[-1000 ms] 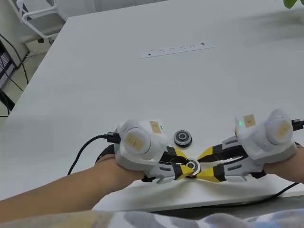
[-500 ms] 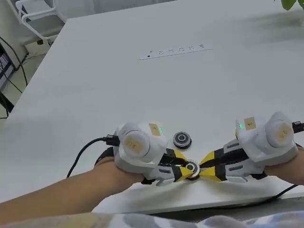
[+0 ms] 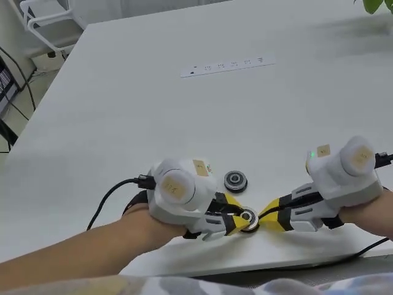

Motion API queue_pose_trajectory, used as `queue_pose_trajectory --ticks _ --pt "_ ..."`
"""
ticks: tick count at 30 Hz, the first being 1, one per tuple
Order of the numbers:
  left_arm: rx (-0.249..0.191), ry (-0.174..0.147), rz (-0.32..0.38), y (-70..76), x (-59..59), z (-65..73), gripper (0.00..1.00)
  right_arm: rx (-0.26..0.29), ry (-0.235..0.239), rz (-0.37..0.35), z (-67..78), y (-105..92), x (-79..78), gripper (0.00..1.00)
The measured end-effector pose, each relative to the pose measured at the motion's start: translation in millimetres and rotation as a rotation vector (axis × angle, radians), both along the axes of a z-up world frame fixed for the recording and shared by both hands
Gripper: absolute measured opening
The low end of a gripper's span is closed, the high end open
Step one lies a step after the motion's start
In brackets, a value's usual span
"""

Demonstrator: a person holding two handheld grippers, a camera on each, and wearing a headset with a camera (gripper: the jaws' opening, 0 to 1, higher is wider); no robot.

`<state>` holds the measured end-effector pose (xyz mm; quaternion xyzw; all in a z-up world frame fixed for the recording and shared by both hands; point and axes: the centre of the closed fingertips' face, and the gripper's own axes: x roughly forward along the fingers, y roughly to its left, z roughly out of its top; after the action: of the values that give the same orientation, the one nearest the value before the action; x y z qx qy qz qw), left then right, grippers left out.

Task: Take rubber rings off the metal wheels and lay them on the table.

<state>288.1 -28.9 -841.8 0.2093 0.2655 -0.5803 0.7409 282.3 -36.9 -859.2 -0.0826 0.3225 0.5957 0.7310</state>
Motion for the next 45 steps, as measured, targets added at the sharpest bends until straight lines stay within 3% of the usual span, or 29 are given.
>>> queue_pose_trajectory --ticks 5,6,13,22,25,32,45 --pt "-0.004 -0.001 -0.002 0.2 0.1 0.4 0.13 -0.012 -0.039 0.011 1.2 0.3 0.9 0.04" --pt "-0.003 -0.002 -0.003 0.2 0.1 0.4 0.13 -0.013 -0.073 0.016 3.5 1.3 2.9 0.06" --pt "0.002 -0.005 -0.002 0.3 -0.3 0.3 0.13 -0.025 -0.052 0.019 2.7 -2.5 3.3 0.05" --pt "0.006 -0.01 -0.001 0.4 -0.2 0.0 0.13 -0.043 -0.077 0.03 1.6 -1.3 0.7 0.0" --pt "0.007 -0.011 -0.001 0.4 0.0 -0.1 0.13 -0.033 -0.052 0.011 2.0 -2.5 1.5 0.0" --pt "0.008 -0.012 0.002 0.2 -0.1 0.1 0.13 0.081 0.08 -0.11 11.9 -4.0 2.2 0.0" --pt "0.013 -0.018 0.008 -0.3 0.1 -0.3 0.13 0.194 0.204 -0.201 18.9 0.8 2.3 0.0"
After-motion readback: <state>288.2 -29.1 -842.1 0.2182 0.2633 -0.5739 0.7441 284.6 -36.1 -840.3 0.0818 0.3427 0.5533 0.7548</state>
